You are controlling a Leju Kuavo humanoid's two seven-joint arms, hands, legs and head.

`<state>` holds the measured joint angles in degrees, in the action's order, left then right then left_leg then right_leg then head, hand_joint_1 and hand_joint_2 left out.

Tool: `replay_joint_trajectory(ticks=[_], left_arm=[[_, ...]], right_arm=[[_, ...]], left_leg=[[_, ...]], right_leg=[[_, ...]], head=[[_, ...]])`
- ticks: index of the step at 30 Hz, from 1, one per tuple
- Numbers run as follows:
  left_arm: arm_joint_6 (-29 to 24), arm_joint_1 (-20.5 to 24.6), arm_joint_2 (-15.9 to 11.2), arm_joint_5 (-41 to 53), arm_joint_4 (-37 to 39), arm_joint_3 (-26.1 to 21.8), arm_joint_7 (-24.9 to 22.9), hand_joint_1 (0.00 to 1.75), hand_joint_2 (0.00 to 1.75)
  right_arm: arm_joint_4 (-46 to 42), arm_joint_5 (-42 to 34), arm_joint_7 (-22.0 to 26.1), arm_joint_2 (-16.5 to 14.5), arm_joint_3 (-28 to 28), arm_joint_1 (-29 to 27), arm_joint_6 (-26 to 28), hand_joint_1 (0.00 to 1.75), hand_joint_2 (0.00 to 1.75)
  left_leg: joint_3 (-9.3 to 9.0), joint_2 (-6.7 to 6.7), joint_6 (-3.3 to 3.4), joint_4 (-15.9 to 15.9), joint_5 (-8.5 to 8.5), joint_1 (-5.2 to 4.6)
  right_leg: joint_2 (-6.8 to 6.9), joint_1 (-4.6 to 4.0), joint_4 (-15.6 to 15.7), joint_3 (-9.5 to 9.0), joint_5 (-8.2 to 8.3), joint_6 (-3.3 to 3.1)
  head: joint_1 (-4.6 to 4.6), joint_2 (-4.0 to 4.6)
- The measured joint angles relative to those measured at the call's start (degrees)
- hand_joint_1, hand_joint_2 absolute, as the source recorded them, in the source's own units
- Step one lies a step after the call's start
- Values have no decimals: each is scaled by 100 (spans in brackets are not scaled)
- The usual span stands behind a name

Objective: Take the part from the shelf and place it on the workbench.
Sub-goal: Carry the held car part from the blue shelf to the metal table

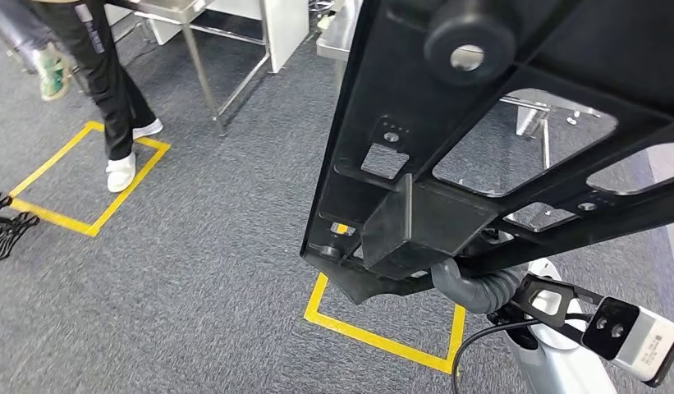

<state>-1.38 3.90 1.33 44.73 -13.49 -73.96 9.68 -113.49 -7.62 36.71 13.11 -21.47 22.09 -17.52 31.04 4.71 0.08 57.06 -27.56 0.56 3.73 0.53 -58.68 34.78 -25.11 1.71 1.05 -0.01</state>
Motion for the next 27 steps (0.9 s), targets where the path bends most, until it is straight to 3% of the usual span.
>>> replay_joint_trajectory(ticks=[1,3,4,6,8,9,10,11,12,13,15,17,18,19,21,23,25,26,27], left_arm=[[7,4,0,-4,0,0,7,0,175],[22,15,0,-12,0,-1,21,0,175],[29,26,-1,-14,0,-1,27,0,175],[45,38,-2,-14,0,0,34,0,175],[58,23,-3,-14,0,0,36,0,175],[62,10,-3,-14,0,0,35,0,175],[66,-4,-4,-13,0,0,36,0,175],[73,-13,-4,-7,0,0,39,0,175],[82,-18,-4,1,0,0,43,0,175],[92,-20,-5,10,0,0,49,0,175],[118,-19,-9,24,0,2,60,0,175],[148,-15,-14,30,0,4,66,0,175],[159,-8,-14,34,0,4,69,0,175],[168,4,-11,37,0,5,72,0,175],[180,23,-7,40,0,6,84,0,175],[193,16,-4,36,0,7,92,0,175],[209,4,-4,26,0,7,94,0,175],[225,3,-4,21,0,7,94,0,175],[243,4,-4,20,0,7,94,0,175]], right_arm=[[10,-1,2,-5,1,16,-2,175,175],[32,0,4,-13,6,30,-6,175,175],[42,1,3,-14,13,33,-8,175,175],[60,1,5,-21,25,55,-9,175,175],[83,1,7,-31,27,72,-11,175,175],[97,1,7,-34,27,69,-12,175,175],[111,1,9,-35,28,63,-13,175,175],[124,2,17,-35,30,57,-14,175,175],[132,4,30,-35,33,49,-14,175,175],[137,6,46,-35,37,42,-14,175,175],[146,10,88,-34,49,26,-19,175,175],[160,10,126,-31,66,6,-31,175,175],[166,9,135,-28,78,-6,-37,175,175],[169,9,139,-24,93,-17,-43,175,175],[177,4,143,-17,118,-16,-70,175,175],[197,-18,150,-21,123,-10,-137,175,175],[239,-49,148,-26,117,-27,-205,175,175],[266,-59,143,-26,114,-37,-229,175,175],[291,-62,138,-26,110,-41,-246,175,175]], left_leg=[[-11,51,-32,4,-18,-13],[-42,162,-95,-8,-41,-23],[-54,145,-128,13,-74,-14],[53,-88,-176,326,-290,7],[400,-358,-199,1074,-651,20],[589,-404,-208,1437,-772,21],[717,-421,-213,1647,-790,21],[747,-428,-211,1634,-691,22],[665,-445,-203,1382,-489,25],[515,-501,-191,993,-250,33],[235,-719,-149,309,21,52],[157,-818,-90,121,22,48],[152,-767,-52,112,35,40],[142,-712,-10,91,51,41],[117,-592,68,42,83,51],[109,-484,108,23,88,47],[114,-401,115,26,75,38],[112,-362,112,27,66,36],[105,-335,105,27,57,35]], right_leg=[[32,-26,100,-39,1,-43],[-101,-40,107,-23,2,-116],[-163,-28,130,-33,13,-148],[-279,7,180,-65,40,-212],[-406,12,184,-73,45,-247],[-481,7,178,-72,45,-254],[-559,2,170,-72,42,-256],[-638,0,159,-74,37,-255],[-718,0,145,-78,29,-248],[-792,2,129,-81,19,-236],[-928,-3,90,-58,5,-187],[-1038,4,77,-15,14,-120],[-1090,14,86,-1,27,-81],[-1095,23,85,7,28,-47],[-862,10,-115,101,-102,17],[-532,6,-753,403,-442,63],[-424,26,-1435,738,-699,89],[-408,32,-1527,781,-679,90],[-398,33,-1374,698,-552,80]], head=[[-2,0],[-5,-1],[-7,-1],[-28,-1],[-61,0],[-72,1],[-73,1],[-74,1],[-74,1],[-75,1],[-74,0],[-72,-1],[-72,-1],[-71,0],[-49,1],[-25,1],[-20,0],[-19,-1],[-19,-1]])
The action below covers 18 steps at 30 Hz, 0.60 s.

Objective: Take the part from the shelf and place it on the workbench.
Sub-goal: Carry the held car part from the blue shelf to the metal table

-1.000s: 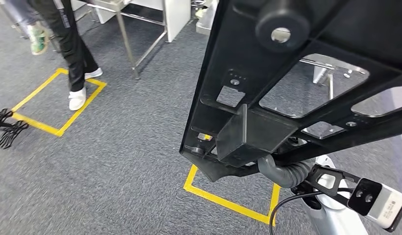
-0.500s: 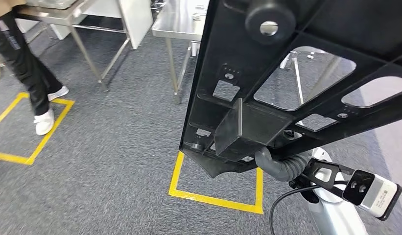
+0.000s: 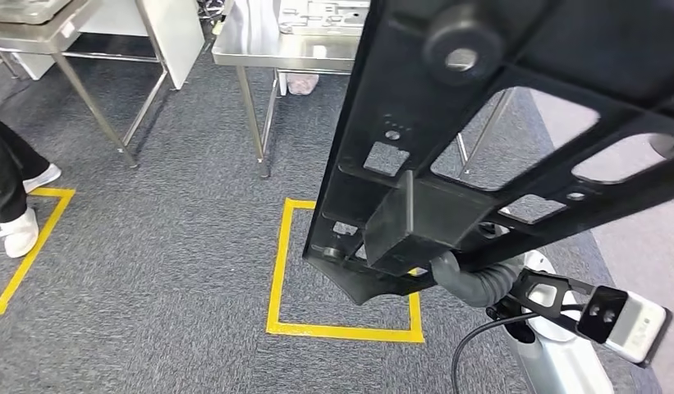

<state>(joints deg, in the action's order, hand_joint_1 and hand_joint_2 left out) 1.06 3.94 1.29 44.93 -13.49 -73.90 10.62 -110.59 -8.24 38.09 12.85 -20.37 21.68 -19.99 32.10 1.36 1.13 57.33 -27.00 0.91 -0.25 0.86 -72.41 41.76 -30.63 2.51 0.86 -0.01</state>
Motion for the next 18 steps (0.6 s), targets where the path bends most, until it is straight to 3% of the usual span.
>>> replay_joint_trajectory(ticks=[2,4,6,8,10,13,14,15,18], left_arm=[[40,5,2,-1,1,0,1,0,175],[59,9,7,0,2,0,5,0,175],[63,11,9,3,2,0,13,0,175],[63,14,9,8,1,0,16,0,175],[64,14,10,20,1,0,17,0,175],[63,-6,9,32,2,0,17,0,175],[63,-16,9,37,2,0,18,0,175],[63,-26,9,42,2,0,21,0,175],[63,-32,4,51,2,0,36,0,175]], right_arm=[[41,0,-12,0,-9,6,-42,175,175],[71,3,-28,-8,-17,22,-68,175,175],[99,12,-43,-17,-23,28,-76,175,175],[122,33,-57,-21,-22,24,-80,175,175],[137,52,-68,-36,-22,23,-83,175,175],[172,75,-79,-74,-27,6,-85,175,175],[188,88,-83,-83,-30,-1,-83,175,175],[203,102,-87,-90,-33,-6,-81,175,175],[227,126,-87,-113,-37,-6,-80,175,175]], left_leg=[[-28,38,-23,0,-18,-3],[-43,52,-73,7,-38,-20],[-53,66,-141,0,-50,-28],[-53,59,-205,28,-92,-22],[103,-6,-246,395,-299,-18],[725,-80,-275,1539,-716,-14],[861,-84,-277,1714,-698,-14],[881,-85,-272,1655,-564,-14],[447,-116,-197,536,98,-26]], right_leg=[[48,-18,797,-428,361,-54],[106,-65,1389,-740,518,-130],[107,-102,1487,-781,501,-196],[78,-79,1530,-814,508,-260],[59,-50,1580,-873,515,-324],[13,-71,1577,-912,481,-378],[-11,-78,1572,-927,464,-384],[-36,-82,1566,-950,442,-383],[-88,-102,1535,-1044,347,-355]], head=[[0,0],[-3,1],[-5,1],[-6,0],[-17,0],[-28,1],[-30,1],[-30,1],[-30,1]])
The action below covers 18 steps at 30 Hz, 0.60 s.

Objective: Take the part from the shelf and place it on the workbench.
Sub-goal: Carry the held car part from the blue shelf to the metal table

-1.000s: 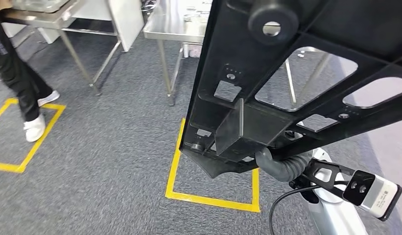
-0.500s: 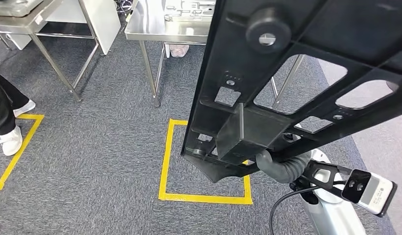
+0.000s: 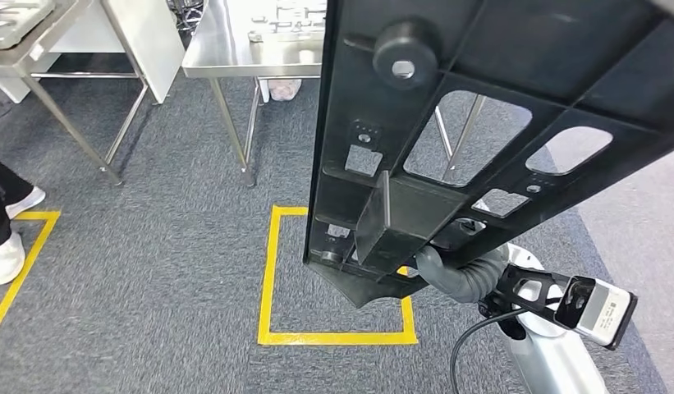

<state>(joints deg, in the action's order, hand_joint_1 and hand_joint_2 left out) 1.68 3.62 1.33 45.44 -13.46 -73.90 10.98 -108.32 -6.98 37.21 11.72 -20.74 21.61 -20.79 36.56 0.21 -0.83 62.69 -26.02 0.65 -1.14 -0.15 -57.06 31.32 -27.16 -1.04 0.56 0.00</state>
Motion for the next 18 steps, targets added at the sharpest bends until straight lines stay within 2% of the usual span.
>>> replay_joint_trajectory(ticks=[1,2,6,7,8,10,11,12,13,14,15,16,17,18], left_arm=[[0,6,-5,0,0,0,4,0,175],[0,10,-9,0,0,0,6,0,175],[0,16,-10,4,0,0,13,0,175],[0,21,-8,7,0,0,14,0,175],[0,26,-9,10,0,0,15,0,175],[1,34,-9,16,0,0,16,0,175],[2,34,-9,21,0,0,17,0,175],[7,32,-8,26,0,0,19,0,175],[15,30,-8,31,0,0,21,0,175],[24,29,-8,37,0,0,25,0,175],[32,31,-9,44,0,0,29,0,175],[37,36,-10,52,0,0,34,0,175],[39,41,-11,62,0,0,40,0,175],[39,46,-13,69,0,0,45,0,175]], right_arm=[[4,4,1,-8,0,1,1,175,175],[10,8,0,-14,0,1,1,175,175],[26,37,5,-20,0,7,19,175,175],[27,49,13,-21,0,11,26,175,175],[30,64,20,-23,-2,10,34,175,175],[38,100,32,-32,-14,-2,60,175,175],[43,119,34,-36,-22,-15,79,175,175],[45,133,34,-38,-29,-23,99,175,175],[47,142,34,-38,-33,-28,115,175,175],[48,135,30,-38,-35,-29,125,175,175],[50,116,22,-38,-36,-28,128,175,175],[54,87,11,-38,-38,-28,129,175,175],[57,52,-2,-40,-40,-32,131,175,175],[60,23,-13,-43,-44,-42,137,175,175]], left_leg=[[-129,-14,31,-292,102,-10],[-192,-26,58,-431,113,-25],[-267,-18,155,-537,72,-2],[-293,-12,182,-563,69,16],[-312,-5,201,-573,55,20],[-338,3,220,-570,13,21],[-362,5,216,-568,-13,22],[-394,6,206,-566,-40,26],[-436,6,191,-562,-71,31],[-486,5,169,-559,-108,37],[-528,4,138,-553,-145,34],[-556,3,101,-546,-179,28],[-573,6,62,-544,-205,20],[-581,12,25,-549,-222,12]], right_leg=[[-12,-8,-9,-12,-25,22],[-21,-11,-14,-13,-42,49],[-11,-2,-107,13,-143,173],[6,5,-310,108,-249,205],[24,26,-641,281,-396,230],[41,69,-1435,748,-676,276],[47,92,-1670,915,-692,297],[55,115,-1685,972,-592,314],[68,135,-1480,915,-392,325],[93,150,-1078,754,-126,328],[124,147,-676,577,64,325],[145,135,-357,439,185,305],[156,118,-160,356,229,279],[152,97,-118,341,190,246]], head=[[-1,-1],[0,-1],[7,-2],[14,-2],[19,-2],[26,-2],[24,-2],[26,-2],[26,-2],[27,-1],[31,-1],[30,-1],[28,-1],[22,-1]])
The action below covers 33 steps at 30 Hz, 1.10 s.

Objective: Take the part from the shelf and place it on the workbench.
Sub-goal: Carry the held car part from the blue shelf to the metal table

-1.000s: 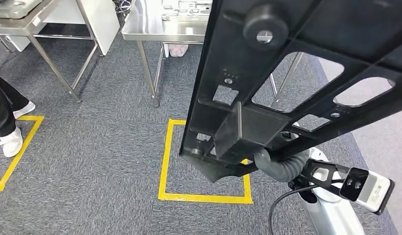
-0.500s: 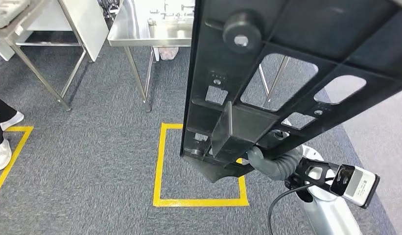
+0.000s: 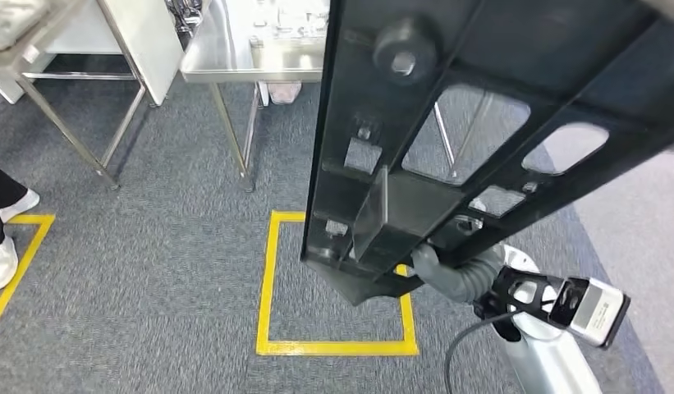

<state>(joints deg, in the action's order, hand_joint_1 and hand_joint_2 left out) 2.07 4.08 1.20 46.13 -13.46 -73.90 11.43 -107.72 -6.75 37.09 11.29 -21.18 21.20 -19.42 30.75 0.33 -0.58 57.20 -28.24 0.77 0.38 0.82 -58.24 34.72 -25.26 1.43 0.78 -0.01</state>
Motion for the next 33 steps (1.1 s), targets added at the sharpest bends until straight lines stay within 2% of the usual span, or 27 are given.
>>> replay_joint_trajectory(ticks=[2,4,5,7,8,9,10,12,13,14,17,19,20,22,23,24,25,27,28,29,30,33], left_arm=[[-1,7,-2,7,0,0,6,0,175],[-2,15,-1,10,1,1,10,0,175],[-3,17,-1,11,2,1,11,0,175],[-9,13,-1,12,2,0,14,0,175],[-12,3,-2,12,2,0,15,0,175],[-16,-8,-2,12,2,0,16,0,175],[-20,-19,-1,11,2,0,19,0,175],[-35,-26,-6,9,2,-3,23,0,175],[-41,-23,-9,8,2,-6,25,0,175],[-49,-19,-12,8,2,-10,27,0,175],[-62,-22,-13,8,2,-18,34,0,175],[-63,-25,-7,11,2,-20,38,0,175],[-62,-20,-4,14,2,-20,39,0,175],[-61,-12,-2,21,2,-20,40,0,175],[-61,-12,-2,24,2,-20,40,0,175],[-61,-16,-1,26,2,-20,39,0,175],[-61,-20,1,27,2,-20,39,0,175],[-55,-27,10,33,2,-20,38,0,175],[-50,-24,14,37,2,-21,38,0,175],[-45,-18,16,44,2,-21,38,0,175],[-41,-13,16,51,2,-22,37,0,175],[-28,-2,16,68,2,-22,36,0,175]], right_arm=[[0,-34,-21,-2,-2,-30,34,175,175],[-2,-42,-37,-3,-1,-54,98,175,175],[-2,-37,-43,-7,-2,-71,142,175,175],[-2,-16,-80,-11,-7,-120,211,175,175],[-1,-6,-118,-13,-12,-155,245,175,175],[0,-1,-174,-13,-19,-184,277,175,175],[1,2,-242,-13,-28,-204,319,175,175],[5,-12,-411,-13,-45,-219,433,175,175],[11,-30,-495,-13,-55,-222,490,175,175],[19,-51,-573,-13,-66,-226,542,175,175],[35,-86,-744,-9,-105,-258,627,175,175],[32,-88,-813,-5,-125,-252,665,175,175],[30,-88,-838,-4,-134,-238,696,175,175],[30,-90,-892,-4,-150,-217,770,175,175],[31,-93,-922,-4,-161,-217,802,175,175],[33,-97,-953,-4,-172,-219,826,175,175],[33,-100,-976,-3,-181,-218,843,175,175],[35,-86,-999,13,-192,-213,862,175,175],[37,-67,-1001,28,-199,-206,861,175,175],[40,-45,-1000,42,-210,-195,846,175,175],[43,-27,-996,53,-222,-183,822,175,175],[44,-6,-968,93,-254,-124,694,175,175]], left_leg=[[-36,20,-68,-21,-36,9],[12,25,-118,177,-166,26],[156,21,-131,486,-305,32],[646,17,-138,1346,-589,32],[876,15,-134,1677,-640,31],[998,14,-120,1775,-565,29],[994,12,-92,1614,-366,23],[733,0,4,860,134,-9],[578,-6,53,489,284,-31],[475,-10,88,261,341,-55],[351,-15,156,42,289,-73],[237,-19,206,-48,274,-45],[183,-18,222,-75,262,-31],[125,-17,238,-84,207,-30],[98,-18,233,-80,173,-28],[61,-20,223,-75,135,-24],[12,-22,208,-69,91,-18],[-105,-25,161,-62,-11,-3],[-153,-25,130,-57,-57,-2],[-175,-21,94,-60,-92,-4],[-192,-14,53,-57,-114,-9],[-200,3,-36,40,-141,-12]], right_leg=[[-28,-1,30,-24,-22,-80],[-40,14,76,-105,-49,-165],[-41,14,94,-151,-67,-203],[-50,-17,98,-209,-121,-251],[-62,-36,97,-242,-152,-264],[-77,-53,96,-281,-186,-269],[-93,-71,96,-334,-225,-271],[-113,-100,99,-456,-314,-264],[-122,-113,99,-502,-357,-247],[-127,-114,107,-528,-387,-222],[-129,-98,69,-556,-386,-112],[-119,-88,-127,-485,-462,-48],[-114,-75,-374,-345,-576,-15],[-108,-37,-1104,126,-851,56],[-105,-14,-1399,355,-919,87],[-99,6,-1518,501,-879,111],[-90,24,-1405,530,-711,124],[-54,47,-695,321,-176,121],[-30,38,-335,212,-12,103],[-10,22,-102,142,79,63],[0,4,5,121,87,20],[-20,-1,49,67,56,-118]], head=[[-8,-1],[-39,-1],[-63,-1],[-90,-1],[-91,0],[-91,1],[-92,1],[-89,1],[-83,1],[-78,1],[-75,-1],[-56,0],[-43,-1],[-14,-1],[-13,-1],[-14,-1],[-13,-1],[-10,-1],[-13,-1],[-14,-1],[-17,-1],[-27,-2]])
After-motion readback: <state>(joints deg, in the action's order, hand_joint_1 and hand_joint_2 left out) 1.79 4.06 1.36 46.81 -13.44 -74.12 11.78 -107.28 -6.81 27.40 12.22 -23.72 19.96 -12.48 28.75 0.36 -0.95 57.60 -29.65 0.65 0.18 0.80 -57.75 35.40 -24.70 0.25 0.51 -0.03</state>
